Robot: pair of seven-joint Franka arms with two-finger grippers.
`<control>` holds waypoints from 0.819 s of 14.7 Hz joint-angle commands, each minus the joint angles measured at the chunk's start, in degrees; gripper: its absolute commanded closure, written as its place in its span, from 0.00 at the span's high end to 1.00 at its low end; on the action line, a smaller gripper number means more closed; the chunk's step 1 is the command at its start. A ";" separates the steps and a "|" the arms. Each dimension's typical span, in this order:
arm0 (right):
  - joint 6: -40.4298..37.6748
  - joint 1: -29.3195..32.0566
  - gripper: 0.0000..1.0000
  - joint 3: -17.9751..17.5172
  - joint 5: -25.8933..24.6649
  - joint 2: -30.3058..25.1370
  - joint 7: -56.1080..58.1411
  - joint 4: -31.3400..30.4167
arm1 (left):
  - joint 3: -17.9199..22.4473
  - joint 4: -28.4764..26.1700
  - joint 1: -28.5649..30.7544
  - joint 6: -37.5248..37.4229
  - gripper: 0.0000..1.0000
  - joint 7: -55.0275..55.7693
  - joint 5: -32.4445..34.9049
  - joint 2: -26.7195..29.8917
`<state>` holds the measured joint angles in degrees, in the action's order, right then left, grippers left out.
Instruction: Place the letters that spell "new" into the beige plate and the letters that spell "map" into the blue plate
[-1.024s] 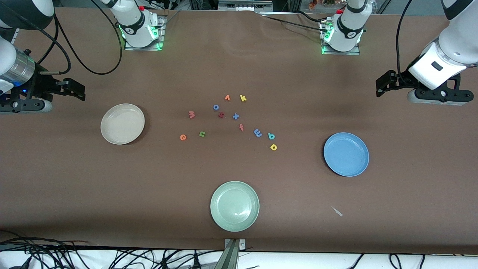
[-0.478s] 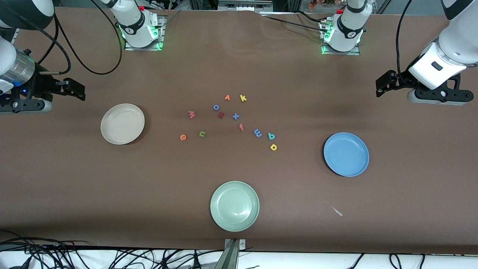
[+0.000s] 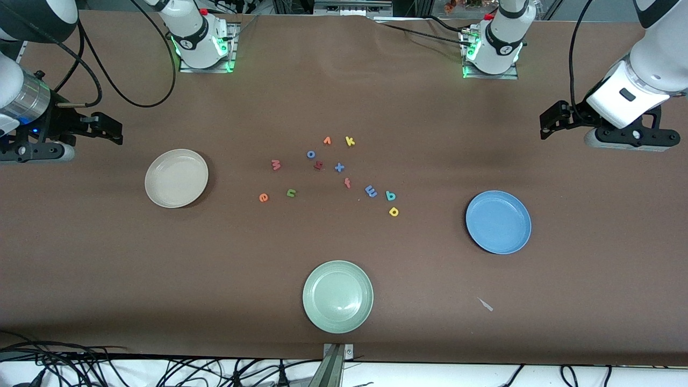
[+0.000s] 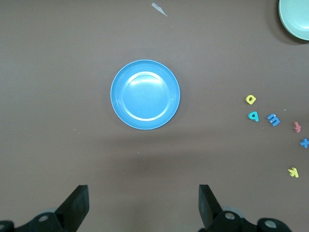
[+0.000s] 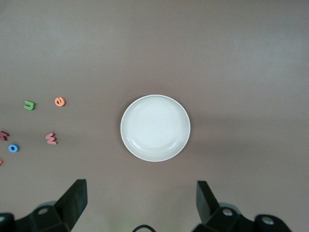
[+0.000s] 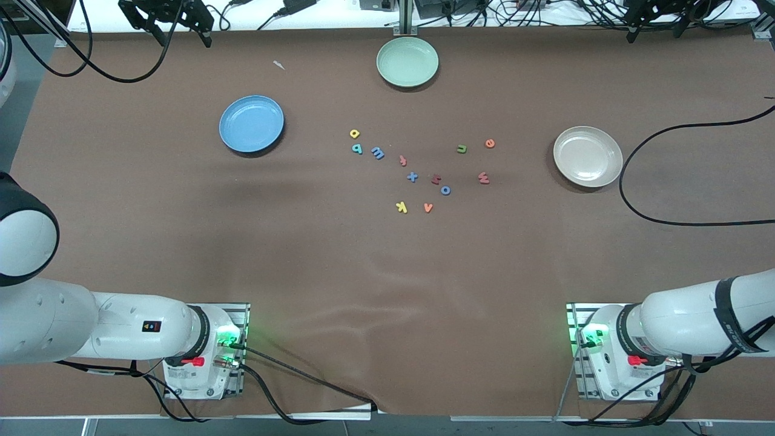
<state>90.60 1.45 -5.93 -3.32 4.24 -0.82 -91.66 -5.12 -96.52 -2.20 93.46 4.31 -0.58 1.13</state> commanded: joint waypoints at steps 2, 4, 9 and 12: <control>-0.16 0.48 1.00 -0.31 0.59 -0.98 1.08 -0.97 | -0.15 0.63 -0.34 -1.09 1.00 -0.18 1.28 0.54; -0.16 0.48 1.00 -0.31 0.59 -0.98 1.00 -0.97 | -0.15 0.63 -0.34 -1.09 1.00 -0.18 1.28 0.54; -0.34 0.48 1.00 -0.31 0.59 -0.98 1.08 -0.97 | -0.24 0.63 -0.34 -1.09 1.00 -0.18 1.28 0.53; -0.34 0.48 1.00 -0.31 0.59 -0.98 1.00 -0.97 | -0.15 0.63 -0.34 -1.18 1.00 0.26 1.28 0.45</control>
<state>90.47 1.45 -5.93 -3.32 4.24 -0.82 -91.66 -5.32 -96.52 -2.24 93.46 4.34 -0.58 1.14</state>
